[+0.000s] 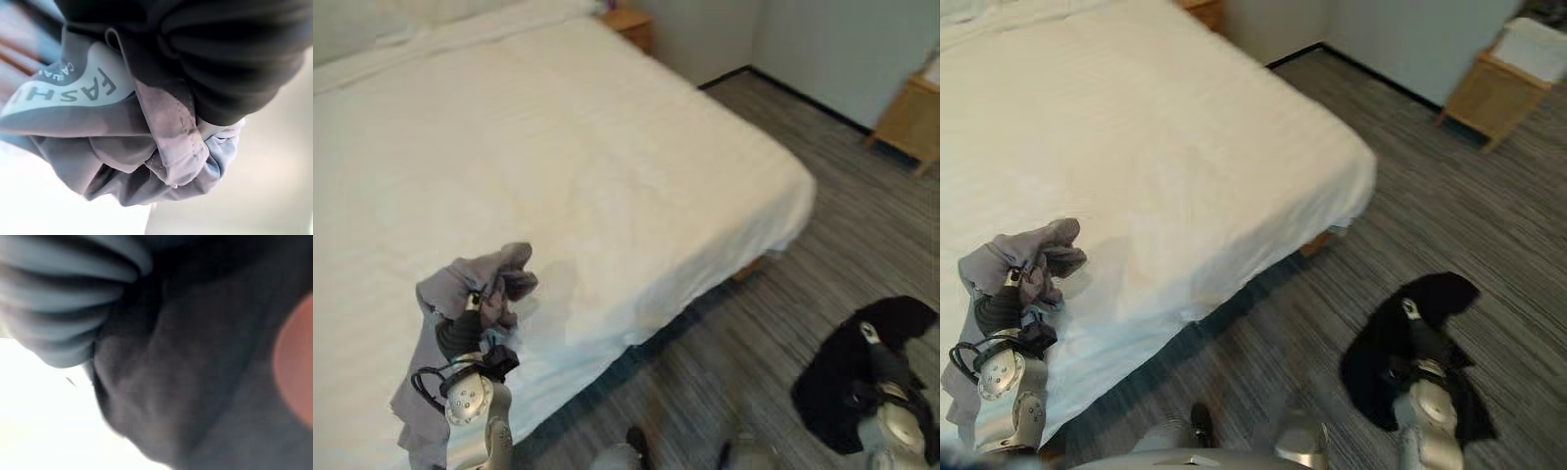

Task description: Pick up bed clothes into laundry basket.

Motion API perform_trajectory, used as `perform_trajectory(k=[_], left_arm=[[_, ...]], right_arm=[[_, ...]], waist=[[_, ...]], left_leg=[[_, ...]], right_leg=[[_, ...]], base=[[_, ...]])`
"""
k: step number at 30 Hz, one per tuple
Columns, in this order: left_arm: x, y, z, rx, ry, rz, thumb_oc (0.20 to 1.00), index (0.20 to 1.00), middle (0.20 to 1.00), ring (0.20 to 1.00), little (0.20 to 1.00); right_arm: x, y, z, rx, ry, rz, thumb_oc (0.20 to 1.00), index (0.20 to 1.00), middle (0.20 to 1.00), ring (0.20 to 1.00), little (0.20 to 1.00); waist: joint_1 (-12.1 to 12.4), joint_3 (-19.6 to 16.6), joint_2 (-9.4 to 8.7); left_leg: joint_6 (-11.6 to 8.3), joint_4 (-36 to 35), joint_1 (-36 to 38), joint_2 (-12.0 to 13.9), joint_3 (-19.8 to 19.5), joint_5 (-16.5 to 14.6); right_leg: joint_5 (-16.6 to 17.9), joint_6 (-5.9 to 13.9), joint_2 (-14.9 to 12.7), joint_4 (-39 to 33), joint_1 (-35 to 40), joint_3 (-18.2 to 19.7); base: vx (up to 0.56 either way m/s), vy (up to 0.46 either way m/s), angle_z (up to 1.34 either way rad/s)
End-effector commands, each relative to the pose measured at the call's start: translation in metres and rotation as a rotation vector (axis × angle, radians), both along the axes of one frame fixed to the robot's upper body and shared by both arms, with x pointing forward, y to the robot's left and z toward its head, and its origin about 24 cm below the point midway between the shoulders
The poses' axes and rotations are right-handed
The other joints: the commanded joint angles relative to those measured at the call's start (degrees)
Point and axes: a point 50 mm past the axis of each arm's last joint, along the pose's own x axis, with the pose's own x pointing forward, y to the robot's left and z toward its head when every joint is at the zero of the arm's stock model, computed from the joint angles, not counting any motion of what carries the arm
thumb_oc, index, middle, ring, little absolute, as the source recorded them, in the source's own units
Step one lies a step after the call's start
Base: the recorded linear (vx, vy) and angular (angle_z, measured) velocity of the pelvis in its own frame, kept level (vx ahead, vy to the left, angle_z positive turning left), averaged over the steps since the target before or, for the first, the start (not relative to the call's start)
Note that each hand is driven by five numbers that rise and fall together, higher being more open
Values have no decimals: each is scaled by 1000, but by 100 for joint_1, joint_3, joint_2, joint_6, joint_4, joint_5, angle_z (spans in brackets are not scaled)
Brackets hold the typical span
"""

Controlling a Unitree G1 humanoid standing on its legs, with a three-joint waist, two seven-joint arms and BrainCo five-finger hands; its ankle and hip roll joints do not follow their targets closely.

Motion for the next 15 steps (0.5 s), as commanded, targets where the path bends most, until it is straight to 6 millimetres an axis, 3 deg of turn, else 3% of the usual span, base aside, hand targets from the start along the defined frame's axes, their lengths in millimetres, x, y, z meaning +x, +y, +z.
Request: perform_trajectory(k=[1,3,4,5,6,7,8,9,11,12,13,14,15], left_arm=[[-6,11,40,167,-122,-14,200,200,200,200,200],[2,5,39,147,-130,-40,200,200,200,200,200],[7,-2,39,108,-159,-70,200,200,200,200,200],[9,-6,40,98,-173,-91,200,200,200,200,200],[15,-14,41,83,-190,-128,200,200,200,200,200],[18,-18,40,64,-196,-140,200,200,200,200,200],[18,-18,40,64,-197,-140,200,200,200,200,200],[27,-29,37,-13,-223,-183,200,200,200,200,200],[33,-37,37,-49,-236,-222,200,200,200,200,200],[42,-51,37,-67,-235,-303,200,200,200,200,200],[42,-51,37,-67,-235,-303,200,200,200,200,200],[49,-67,35,-68,-216,-408,200,200,200,200,200],[52,-71,38,-60,-219,-442,200,200,200,200,200]], right_arm=[[9,-22,40,-170,-155,-15,200,200,200,200,200],[6,-23,41,-174,-155,-16,200,200,200,200,200],[7,-18,45,-174,-173,19,200,200,200,200,200],[7,-17,45,-184,-167,34,200,200,200,200,200],[14,-13,48,-201,-171,82,200,200,200,200,200],[18,-9,48,-199,-175,105,200,200,200,200,200],[18,-9,48,-199,-175,105,200,200,200,200,200],[18,-3,46,-165,-174,126,200,200,200,200,200],[16,-2,44,-151,-175,132,200,200,200,200,200],[15,0,44,-147,-175,153,200,200,200,200,200],[15,0,44,-147,-175,153,200,200,200,200,200],[14,3,44,-169,-165,182,200,200,200,200,200],[11,3,43,-177,-153,182,200,200,200,200,200]], waist=[[267,-513,-51],[185,-482,-88],[76,-430,-172],[35,-437,-207],[303,-277,-262],[439,-252,-324],[434,-257,-327],[400,-239,-359],[335,-255,-331],[231,-286,-248],[228,-284,-248],[92,-311,-154],[18,-332,-120]], left_leg=[[-442,-922,304,-2,123,230],[-484,-744,195,75,272,382],[-622,-404,207,277,488,349],[-686,-241,231,341,444,225],[-659,271,-119,104,-408,475],[-604,283,-325,-191,-1066,411],[-602,281,-334,-194,-1070,416],[-566,100,-429,-365,-1620,330],[-557,-38,-500,-465,-1851,387],[-538,-270,-615,-717,-2228,551],[-538,-275,-611,-719,-2231,554],[-505,-493,-594,-854,-2249,679],[-490,-609,-479,-805,-2066,670]], right_leg=[[206,17,821,-1039,-384,573],[283,-100,929,-1201,-407,660],[344,-143,1086,-1493,-284,629],[245,-121,1155,-1544,-225,777],[299,-271,1254,-1583,-259,1149],[312,-300,1278,-1601,-267,1362],[313,-299,1275,-1601,-273,1358],[313,-312,1334,-1617,-226,1726],[299,-326,1342,-1629,-209,1846],[277,-374,1428,-1640,-157,2043],[276,-373,1427,-1640,-154,2040],[295,-386,1544,-1641,-167,2248],[314,-358,1577,-1647,-186,2311]], base=[[31,-309,-224],[-47,-247,-111],[71,-250,52],[11,-341,11],[33,-218,-48],[-36,-154,-129],[93,-147,-205],[92,-95,-239],[101,-53,-116],[81,0,-15],[105,11,-35],[23,26,-33],[47,55,-24]])
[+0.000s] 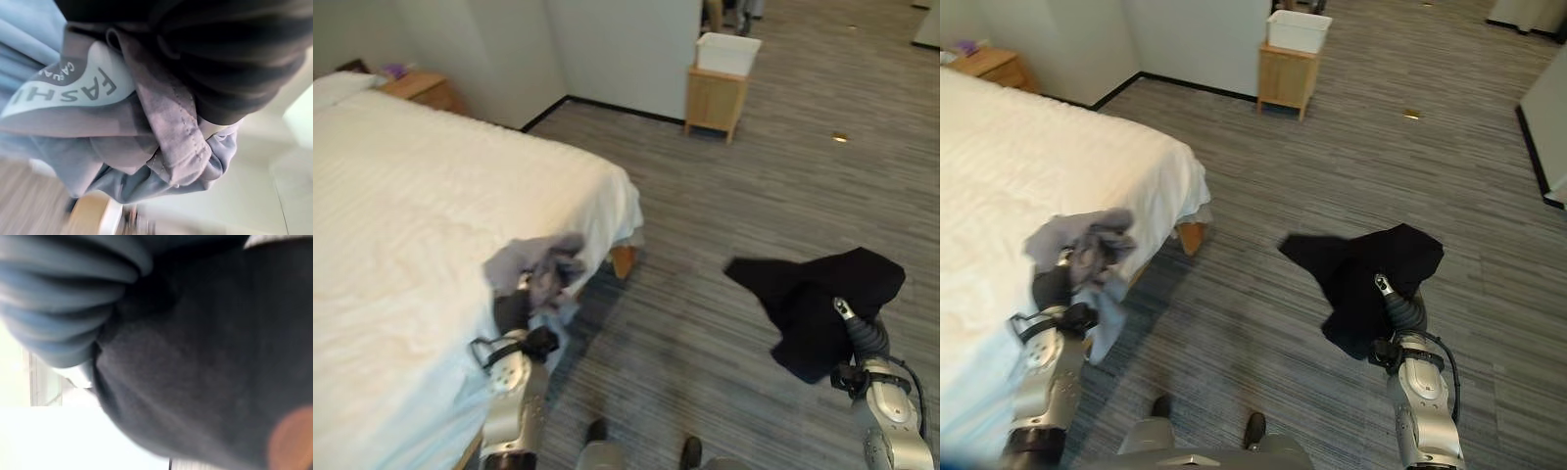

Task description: Pick up bed clothes into laundry basket.

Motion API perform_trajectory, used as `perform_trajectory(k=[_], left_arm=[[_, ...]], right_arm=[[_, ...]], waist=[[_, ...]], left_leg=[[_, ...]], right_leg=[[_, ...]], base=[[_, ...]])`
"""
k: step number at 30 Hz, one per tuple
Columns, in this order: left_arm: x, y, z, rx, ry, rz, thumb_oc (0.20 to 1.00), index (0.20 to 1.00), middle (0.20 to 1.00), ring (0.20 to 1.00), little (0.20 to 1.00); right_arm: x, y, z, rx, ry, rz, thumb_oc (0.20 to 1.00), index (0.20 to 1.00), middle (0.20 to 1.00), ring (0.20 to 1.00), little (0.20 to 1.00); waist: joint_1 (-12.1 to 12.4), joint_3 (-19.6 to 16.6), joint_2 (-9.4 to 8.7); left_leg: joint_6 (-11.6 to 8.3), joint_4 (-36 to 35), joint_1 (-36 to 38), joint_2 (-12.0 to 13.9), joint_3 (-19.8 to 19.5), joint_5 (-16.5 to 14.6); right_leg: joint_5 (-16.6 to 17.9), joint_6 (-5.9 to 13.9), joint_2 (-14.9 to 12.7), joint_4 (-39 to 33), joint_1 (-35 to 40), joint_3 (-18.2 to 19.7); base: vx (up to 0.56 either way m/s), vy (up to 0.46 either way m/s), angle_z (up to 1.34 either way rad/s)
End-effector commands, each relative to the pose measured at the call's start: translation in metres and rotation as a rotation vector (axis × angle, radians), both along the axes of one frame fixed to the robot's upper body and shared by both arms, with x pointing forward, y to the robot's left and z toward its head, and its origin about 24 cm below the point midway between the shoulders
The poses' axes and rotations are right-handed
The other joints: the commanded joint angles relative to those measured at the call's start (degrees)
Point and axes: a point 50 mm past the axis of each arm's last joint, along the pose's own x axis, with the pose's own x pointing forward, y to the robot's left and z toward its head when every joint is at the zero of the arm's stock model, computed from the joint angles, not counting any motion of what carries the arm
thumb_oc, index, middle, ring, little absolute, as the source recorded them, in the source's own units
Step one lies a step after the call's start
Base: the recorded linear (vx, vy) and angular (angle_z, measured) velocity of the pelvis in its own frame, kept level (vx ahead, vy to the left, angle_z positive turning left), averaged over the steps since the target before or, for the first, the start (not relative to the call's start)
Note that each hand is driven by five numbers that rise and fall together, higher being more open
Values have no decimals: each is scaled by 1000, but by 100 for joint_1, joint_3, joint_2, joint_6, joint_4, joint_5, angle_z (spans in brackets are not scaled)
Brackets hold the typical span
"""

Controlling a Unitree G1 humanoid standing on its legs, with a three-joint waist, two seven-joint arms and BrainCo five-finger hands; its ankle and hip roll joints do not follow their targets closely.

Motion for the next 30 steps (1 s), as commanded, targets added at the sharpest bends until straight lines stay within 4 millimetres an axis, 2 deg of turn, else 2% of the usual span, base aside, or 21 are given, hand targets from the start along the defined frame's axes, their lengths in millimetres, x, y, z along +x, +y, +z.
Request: perform_trajectory(k=[1,2,5,6,8,12,13,14,18,20,21,22,23,24,27,29,30], left_arm=[[8,9,44,75,-199,-61,200,200,200,200,200],[15,-4,50,58,-224,-122,200,200,200,200,200],[16,-8,50,52,-228,-139,200,200,200,200,200],[13,-4,53,74,-239,-127,200,200,200,200,200],[6,9,52,112,-229,-74,200,200,200,200,200],[-20,50,34,160,-133,131,200,200,200,200,200],[-21,50,34,160,-132,132,200,200,200,200,200],[-37,69,25,192,-72,222,200,200,200,200,200],[-57,88,21,212,-39,332,200,200,200,200,200],[-55,95,26,200,-58,375,200,200,200,200,200],[-51,94,28,206,-65,364,200,200,200,200,200],[-45,92,29,215,-69,349,200,200,200,200,200],[-40,91,32,231,-72,342,200,200,200,200,200],[-36,90,35,241,-84,335,200,200,200,200,200],[-32,88,41,227,-120,319,200,200,200,200,200],[-30,87,43,231,-127,309,200,200,200,200,200],[-28,85,45,240,-135,299,200,200,200,200,200]], right_arm=[[19,4,46,-45,-222,78,200,200,200,200,200],[14,2,41,-40,-202,66,200,200,200,200,200],[10,1,36,-40,-182,60,200,200,200,200,200],[1,0,25,-29,-131,57,200,200,200,200,200],[2,2,20,-20,-108,67,200,200,200,200,200],[3,3,16,-8,-92,77,200,200,200,200,200],[3,3,16,-8,-92,79,200,200,200,200,200],[3,-2,18,-17,-96,52,200,200,200,200,200],[6,-9,20,-23,-110,1,200,200,200,200,200],[12,-7,27,-42,-141,5,200,200,200,200,200],[13,-7,27,-45,-140,8,200,200,200,200,200],[15,-6,27,-46,-142,10,200,200,200,200,200],[17,-4,28,-49,-149,18,200,200,200,200,200],[17,-3,29,-51,-151,23,200,200,200,200,200],[14,-7,29,-50,-153,4,200,200,200,200,200],[14,-9,28,-48,-152,-18,200,200,200,200,200],[14,-9,28,-49,-157,-23,200,200,200,200,200]], waist=[[11,39,164],[-101,-81,226],[-145,-100,249],[-205,-143,227],[-152,-154,200],[60,-171,150],[55,-174,148],[157,-177,139],[305,-183,143],[391,-43,265],[344,65,275],[256,170,277],[170,243,284],[102,287,306],[-106,323,317],[-199,319,353],[-272,321,378]], left_leg=[[663,-780,593,-79,329,-219],[718,-1096,860,-55,264,-213],[730,-1198,972,-56,262,-205],[772,-1246,1111,-61,198,-254],[801,-1258,1185,-60,217,-298],[867,-1282,1275,-114,204,-387],[867,-1282,1280,-114,205,-390],[895,-1285,1279,-141,171,-425],[940,-1285,1234,-205,206,-484],[1079,-1285,1200,-260,205,-536],[1122,-1285,1203,-267,188,-542],[1151,-1281,1210,-275,116,-527],[1160,-1278,1215,-271,43,-541],[1156,-1285,1256,-256,30,-566],[1071,-1285,1506,-171,64,-838],[967,-1285,1723,-41,48,-1043],[917,-1285,1845,51,8,-1128]], right_leg=[[191,557,-43,-361,270,714],[177,561,24,-361,249,835],[178,539,46,-361,265,860],[153,513,48,-361,308,897],[149,512,47,-361,339,919],[119,545,9,-361,416,928],[117,546,8,-361,421,930],[94,548,-22,-361,441,916],[51,600,-77,-361,441,808],[24,731,-248,656,0,768],[236,831,-194,1223,-396,869],[467,924,-10,1623,-795,1034],[567,959,162,1866,-1197,1074],[620,957,201,1862,-1459,960],[612,821,55,1048,-1829,611],[757,857,-225,558,-1889,407],[848,901,-320,419,-1949,482]], base=[[99,104,-39],[106,88,-27],[68,68,-24],[67,86,-25],[54,87,3],[43,58,-1],[62,66,5],[64,72,6],[59,99,17],[-26,163,19],[-81,102,1],[-19,70,1],[67,61,16],[151,42,51],[292,-32,28],[383,-110,15],[421,-135,29]])
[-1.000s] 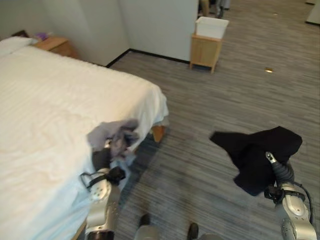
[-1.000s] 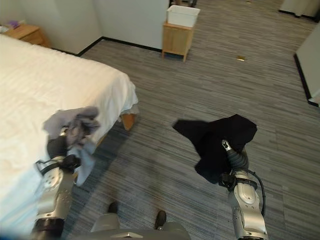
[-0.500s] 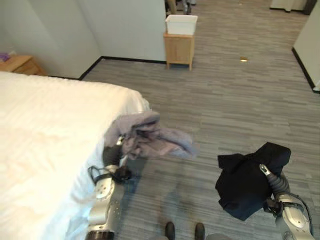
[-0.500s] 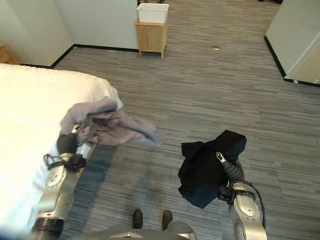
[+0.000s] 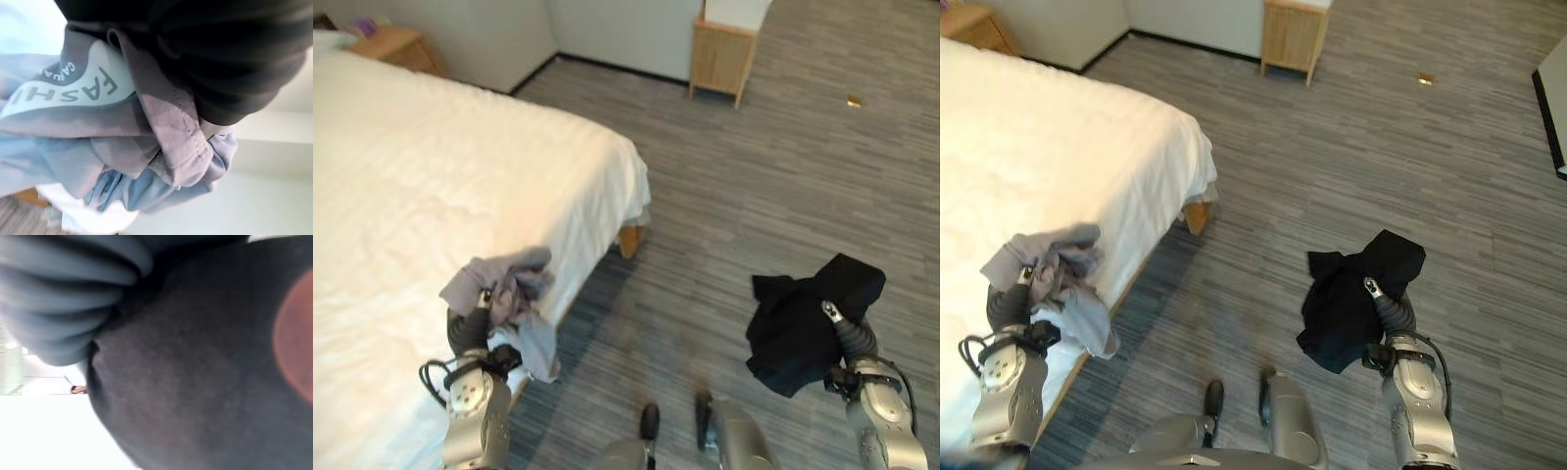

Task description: Pick up bed clothes into laundry basket.

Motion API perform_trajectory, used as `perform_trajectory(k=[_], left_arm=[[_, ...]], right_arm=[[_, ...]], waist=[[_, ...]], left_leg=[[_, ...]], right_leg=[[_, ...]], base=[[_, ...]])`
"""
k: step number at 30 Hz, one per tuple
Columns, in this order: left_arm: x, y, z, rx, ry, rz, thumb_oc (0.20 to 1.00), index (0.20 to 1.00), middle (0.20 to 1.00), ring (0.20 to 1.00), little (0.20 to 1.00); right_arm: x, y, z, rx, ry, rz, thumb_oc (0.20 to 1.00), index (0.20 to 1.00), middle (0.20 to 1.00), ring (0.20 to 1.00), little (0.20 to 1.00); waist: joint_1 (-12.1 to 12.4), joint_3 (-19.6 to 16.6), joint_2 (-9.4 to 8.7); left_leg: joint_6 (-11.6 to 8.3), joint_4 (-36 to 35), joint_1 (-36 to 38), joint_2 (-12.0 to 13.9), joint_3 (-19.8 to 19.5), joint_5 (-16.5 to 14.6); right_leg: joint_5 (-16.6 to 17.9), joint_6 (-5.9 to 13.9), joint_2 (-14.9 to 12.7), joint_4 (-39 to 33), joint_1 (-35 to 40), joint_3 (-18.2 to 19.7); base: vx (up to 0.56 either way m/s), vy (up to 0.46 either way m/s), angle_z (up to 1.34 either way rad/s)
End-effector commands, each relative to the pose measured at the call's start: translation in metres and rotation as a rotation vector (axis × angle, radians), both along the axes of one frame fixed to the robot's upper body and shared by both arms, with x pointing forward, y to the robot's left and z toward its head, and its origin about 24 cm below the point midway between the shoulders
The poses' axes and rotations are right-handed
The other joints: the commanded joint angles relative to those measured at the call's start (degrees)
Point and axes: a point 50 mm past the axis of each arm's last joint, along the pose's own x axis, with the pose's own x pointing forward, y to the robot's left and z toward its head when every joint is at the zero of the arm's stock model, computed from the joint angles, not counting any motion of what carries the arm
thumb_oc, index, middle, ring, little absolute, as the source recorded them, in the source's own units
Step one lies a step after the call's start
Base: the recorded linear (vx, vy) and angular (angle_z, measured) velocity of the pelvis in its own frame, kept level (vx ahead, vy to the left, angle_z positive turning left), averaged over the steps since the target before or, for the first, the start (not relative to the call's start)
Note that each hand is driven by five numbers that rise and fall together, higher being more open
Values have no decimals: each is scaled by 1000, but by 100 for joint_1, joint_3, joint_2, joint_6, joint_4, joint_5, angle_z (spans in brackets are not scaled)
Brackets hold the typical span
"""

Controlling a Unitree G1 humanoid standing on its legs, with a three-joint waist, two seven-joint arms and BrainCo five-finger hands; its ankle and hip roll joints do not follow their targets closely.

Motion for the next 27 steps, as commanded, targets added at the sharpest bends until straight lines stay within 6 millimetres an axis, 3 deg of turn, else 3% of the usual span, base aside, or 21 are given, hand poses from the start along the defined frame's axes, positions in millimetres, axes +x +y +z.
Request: perform_trajectory(k=[1,3,5,7,9,10,12,14,15,16,17,18,19,20,23,25,27], left_arm=[[2,11,45,147,-192,4,200,200,200,200,200],[2,11,46,155,-198,2,200,200,200,200,200],[0,13,44,162,-187,7,200,200,200,200,200],[-5,14,40,168,-166,16,200,200,200,200,200],[-4,10,35,132,-164,12,200,200,200,200,200],[0,5,34,91,-181,-1,200,200,200,200,200],[9,-5,32,33,-192,-50,200,200,200,200,200],[15,-12,34,39,-195,-92,200,200,200,200,200],[18,-17,35,22,-204,-111,200,200,200,200,200],[21,-21,35,-3,-209,-127,200,200,200,200,200],[21,-21,35,-3,-209,-127,200,200,200,200,200],[24,-24,33,-2,-198,-151,200,200,200,200,200],[23,-23,31,3,-185,-152,200,200,200,200,200],[20,-21,27,9,-166,-146,200,200,200,200,200],[11,-18,15,19,-114,-138,200,200,200,200,200],[7,-17,13,26,-107,-129,200,200,200,200,200],[2,-13,12,19,-104,-109,200,200,200,200,200]], right_arm=[[8,-9,32,-78,-163,-43,200,200,200,200,200],[9,-10,34,-83,-176,-51,200,200,200,200,200],[13,-8,36,-92,-187,-44,200,200,200,200,200],[15,-6,34,-85,-177,-23,200,200,200,200,200],[17,-5,31,-91,-160,-6,200,200,200,200,200],[20,-6,34,-98,-168,1,200,200,200,200,200],[22,-8,37,-82,-179,9,200,200,200,200,200],[17,-19,37,-102,-162,-22,200,200,200,200,200],[16,-26,39,-121,-153,-53,200,200,200,200,200],[16,-31,43,-142,-164,-91,200,200,200,200,200],[16,-31,43,-142,-164,-92,200,200,200,200,200],[21,-30,52,-138,-211,-100,200,200,200,200,200],[24,-28,55,-138,-226,-90,200,200,200,200,200],[27,-24,58,-139,-244,-76,200,200,200,200,200],[30,-17,57,-159,-240,-28,200,200,200,200,200],[31,-15,55,-170,-221,-5,200,200,200,200,200],[33,-7,51,-152,-204,31,200,200,200,200,200]], waist=[[-253,-302,84],[-281,-327,77],[-214,-414,43],[-181,-552,17],[-236,-618,191],[-261,-611,190],[-206,-532,29],[-36,-347,-196],[9,-264,-256],[206,-153,-315],[212,-152,-315],[446,-99,-302],[551,-113,-279],[700,-170,-197],[978,-339,-88],[1010,-449,-90],[1065,-605,-48]], left_leg=[[-400,-130,1099,332,94,-864],[-503,-130,1390,445,99,-1079],[-593,-130,1725,526,277,-1301],[-690,107,1990,709,433,-1136],[-779,1019,1918,983,459,-678],[-812,1912,1638,1039,421,-186],[-818,3708,927,1092,459,514],[-734,4997,158,918,285,455],[-677,5031,-226,1132,434,415],[-688,4460,-935,1607,769,408],[-688,4458,-929,1609,775,407],[-775,3365,-1308,1549,784,454],[-796,2858,-1391,1366,774,484],[-794,1885,-1509,1044,718,565],[-788,17,-1558,563,616,939],[-894,-130,-1947,533,993,931],[-842,-89,-1690,582,1414,1131]], right_leg=[[1343,110,-120,-873,367,-16],[1584,245,-394,-1204,220,-246],[1775,335,-681,-1226,267,-1043],[1746,198,-663,-995,505,-1444],[1487,-19,-443,-628,590,-1344],[1332,-183,-408,-564,715,-1351],[980,-560,-186,-663,1203,-1206],[702,-795,-92,-851,1675,-957],[637,-812,-77,-946,1913,-907],[483,-794,-7,-1104,2313,-826],[485,-794,-6,-1105,2314,-820],[400,-675,24,-1291,2665,-705],[359,-637,45,-1372,2801,-602],[258,-578,116,-1449,2952,-487],[-15,-508,269,-1539,3435,-176],[-210,-465,219,-1539,3777,-49],[-314,-440,249,-1539,4054,89]], base=[[467,-169,26],[498,-184,2],[469,-140,-16],[517,-150,-37],[609,-203,-36],[574,-298,2],[562,-452,5],[543,-432,-22],[627,-336,-43],[450,-205,-30],[641,-75,-23],[521,55,-16],[760,118,-32],[648,110,-62],[686,59,-86],[645,62,-111],[530,93,-65]])
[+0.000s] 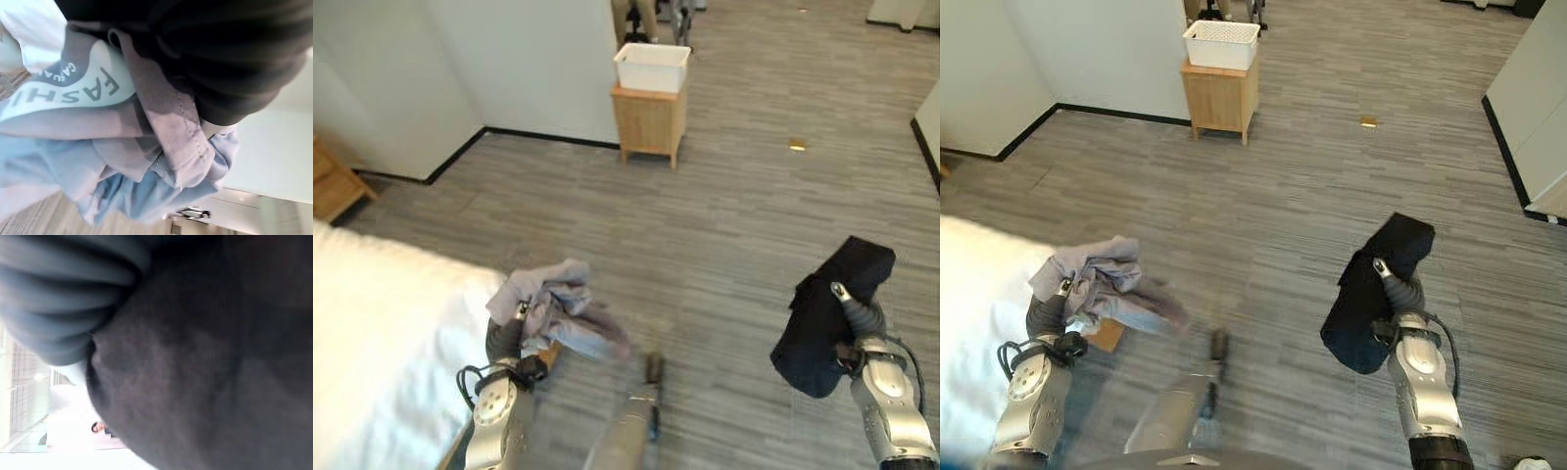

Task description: Pick up bed clothes into laundry basket.

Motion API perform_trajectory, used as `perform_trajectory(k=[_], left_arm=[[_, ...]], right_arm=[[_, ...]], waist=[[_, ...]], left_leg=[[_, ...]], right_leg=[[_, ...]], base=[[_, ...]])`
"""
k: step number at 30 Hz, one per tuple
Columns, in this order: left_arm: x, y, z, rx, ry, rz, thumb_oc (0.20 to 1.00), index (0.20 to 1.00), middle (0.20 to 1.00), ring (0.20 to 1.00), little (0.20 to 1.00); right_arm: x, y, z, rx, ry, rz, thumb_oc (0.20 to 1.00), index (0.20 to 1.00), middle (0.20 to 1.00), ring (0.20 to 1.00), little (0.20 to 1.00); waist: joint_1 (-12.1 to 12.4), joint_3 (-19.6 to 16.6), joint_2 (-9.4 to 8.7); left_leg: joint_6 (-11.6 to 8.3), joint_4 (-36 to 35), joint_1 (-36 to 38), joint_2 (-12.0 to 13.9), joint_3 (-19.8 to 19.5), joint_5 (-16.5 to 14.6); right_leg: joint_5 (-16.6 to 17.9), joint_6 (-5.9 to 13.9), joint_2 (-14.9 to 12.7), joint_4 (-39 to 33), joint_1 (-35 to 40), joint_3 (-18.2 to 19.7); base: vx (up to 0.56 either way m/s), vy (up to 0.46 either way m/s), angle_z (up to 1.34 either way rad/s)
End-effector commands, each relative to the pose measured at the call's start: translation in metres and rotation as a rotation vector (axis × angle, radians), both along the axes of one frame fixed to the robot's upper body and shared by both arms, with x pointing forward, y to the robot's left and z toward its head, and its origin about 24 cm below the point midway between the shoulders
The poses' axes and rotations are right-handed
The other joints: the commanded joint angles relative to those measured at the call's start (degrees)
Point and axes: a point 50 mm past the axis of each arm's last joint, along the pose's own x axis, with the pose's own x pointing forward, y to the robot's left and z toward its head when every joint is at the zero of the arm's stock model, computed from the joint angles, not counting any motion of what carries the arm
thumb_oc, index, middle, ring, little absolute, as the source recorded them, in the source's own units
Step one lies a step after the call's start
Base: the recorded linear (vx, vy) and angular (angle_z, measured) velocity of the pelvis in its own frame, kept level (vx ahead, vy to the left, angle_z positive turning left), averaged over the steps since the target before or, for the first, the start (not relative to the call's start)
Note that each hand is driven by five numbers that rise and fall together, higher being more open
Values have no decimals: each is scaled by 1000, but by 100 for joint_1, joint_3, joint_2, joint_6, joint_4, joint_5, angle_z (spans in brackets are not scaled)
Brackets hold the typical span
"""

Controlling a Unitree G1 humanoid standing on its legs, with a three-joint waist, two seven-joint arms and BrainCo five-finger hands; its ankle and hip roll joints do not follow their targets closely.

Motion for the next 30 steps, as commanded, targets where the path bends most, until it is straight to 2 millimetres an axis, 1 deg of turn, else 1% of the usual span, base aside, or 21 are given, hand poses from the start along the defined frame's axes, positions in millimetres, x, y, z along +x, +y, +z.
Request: perform_trajectory(k=[1,4,5,6,7,8,9,11,13,14,17,18,19,21,22,23,24,26,27,28,30], left_arm=[[26,12,60,143,-262,-25,200,200,200,200,200],[16,20,57,148,-243,14,200,200,200,200,200],[10,24,54,167,-209,20,200,200,200,200,200],[10,26,56,187,-197,23,200,200,200,200,200],[10,27,60,195,-209,20,200,200,200,200,200],[14,24,63,201,-223,0,200,200,200,200,200],[16,23,65,215,-224,-2,200,200,200,200,200],[18,25,71,227,-243,-5,200,200,200,200,200],[18,25,73,225,-260,-13,200,200,200,200,200],[18,25,73,223,-266,-11,200,200,200,200,200],[21,27,71,228,-254,-7,200,200,200,200,200],[20,27,69,226,-250,-4,200,200,200,200,200],[19,29,68,231,-246,3,200,200,200,200,200],[17,28,66,227,-240,1,200,200,200,200,200],[16,26,63,209,-241,5,200,200,200,200,200],[16,23,61,195,-237,4,200,200,200,200,200],[17,21,58,188,-231,0,200,200,200,200,200],[19,18,55,165,-222,-3,200,200,200,200,200],[19,18,55,165,-224,-3,200,200,200,200,200],[22,17,59,129,-255,-6,200,200,200,200,200],[27,13,63,141,-259,-27,200,200,200,200,200]], right_arm=[[8,-2,37,-34,-179,24,200,200,200,200,200],[14,17,27,7,-147,101,200,200,200,200,200],[15,26,22,24,-133,132,200,200,200,200,200],[16,29,21,29,-128,139,200,200,200,200,200],[17,32,22,43,-137,143,200,200,200,200,200],[17,33,20,42,-128,137,200,200,200,200,200],[17,32,20,35,-127,138,200,200,200,200,200],[16,35,21,56,-130,158,200,200,200,200,200],[15,31,17,52,-108,148,200,200,200,200,200],[14,26,14,54,-93,128,200,200,200,200,200],[10,19,13,55,-94,87,200,200,200,200,200],[9,16,13,49,-90,77,200,200,200,200,200],[9,15,15,39,-98,79,200,200,200,200,200],[8,14,16,32,-98,80,200,200,200,200,200],[8,16,17,49,-109,100,200,200,200,200,200],[9,16,17,49,-112,107,200,200,200,200,200],[11,16,16,55,-107,113,200,200,200,200,200],[13,14,18,38,-102,118,200,200,200,200,200],[13,14,18,39,-104,118,200,200,200,200,200],[15,10,24,48,-128,102,200,200,200,200,200],[12,3,24,38,-123,53,200,200,200,200,200]], waist=[[39,1,-92],[280,-284,-316],[587,-378,-503],[609,-308,-429],[539,-226,-259],[153,-17,28],[-40,52,76],[-303,121,112],[-490,137,77],[-577,139,-16],[-721,113,-121],[-747,103,-136],[-744,12,-126],[-785,-45,-107],[-752,-151,-137],[-757,-187,-125],[-761,-246,-41],[-767,-202,-96],[-804,-213,-131],[-601,22,-379],[-357,258,-446]], left_leg=[[-1104,-326,536,1057,91,1668],[-862,-297,791,989,26,1803],[-456,-59,1092,759,176,1397],[-288,52,1328,680,128,1159],[-167,70,1668,704,23,1005],[-85,-153,2241,742,-421,892],[-74,-223,2502,712,-606,793],[-161,-309,2826,733,-788,627],[-293,-366,3120,681,-1032,364],[-350,-366,3309,606,-1227,125],[-468,-366,3610,656,-1573,-251],[-516,-366,3798,683,-1619,-350],[-568,-366,3983,732,-1617,-398],[-614,-366,4122,823,-1662,-379],[-649,-283,4227,929,-1656,-442],[-703,-39,4242,1007,-1605,-472],[-825,646,4222,1189,-1528,-380],[-942,2696,3654,1292,-1262,400],[-943,2759,3569,1254,-1310,409],[-1018,4540,2701,1274,-881,744],[-994,5048,1703,1479,-496,612]], right_leg=[[414,-169,-807,-198,-780,-32],[638,69,-1148,261,-730,121],[2156,593,-1713,2254,-1122,199],[2835,627,-1921,3321,-1416,42],[3116,615,-2058,4221,-1842,17],[2473,398,-1548,5156,-2972,213],[2113,337,-1456,4929,-3452,92],[1870,229,-1708,4125,-3842,-257],[1932,274,-1638,2752,-4025,-374],[1910,315,-1450,1647,-4128,-317],[2179,518,-1126,-166,-4015,18],[2213,664,-1143,-198,-4268,-24],[2299,743,-1172,-198,-4380,-347],[2403,716,-1232,-108,-4262,-526],[2528,579,-1361,22,-4023,-686],[2523,530,-1343,100,-3937,-787],[2363,383,-1200,308,-3832,-864],[2135,93,-1165,348,-3419,-986],[2158,88,-1210,339,-3448,-1013],[1905,-213,-1156,176,-2885,-1053],[1669,-311,-1030,-58,-2377,-1038]], base=[[431,102,35],[641,213,-21],[932,478,-105],[908,602,-127],[671,513,-85],[662,385,-19],[664,226,104],[574,-13,127],[673,-126,164],[693,-149,143],[657,-124,71],[719,-126,68],[466,-84,77],[518,-118,82],[724,-215,52],[752,-259,33],[591,-237,-3],[486,-247,8],[489,-468,0],[398,-473,18],[455,-427,37]])
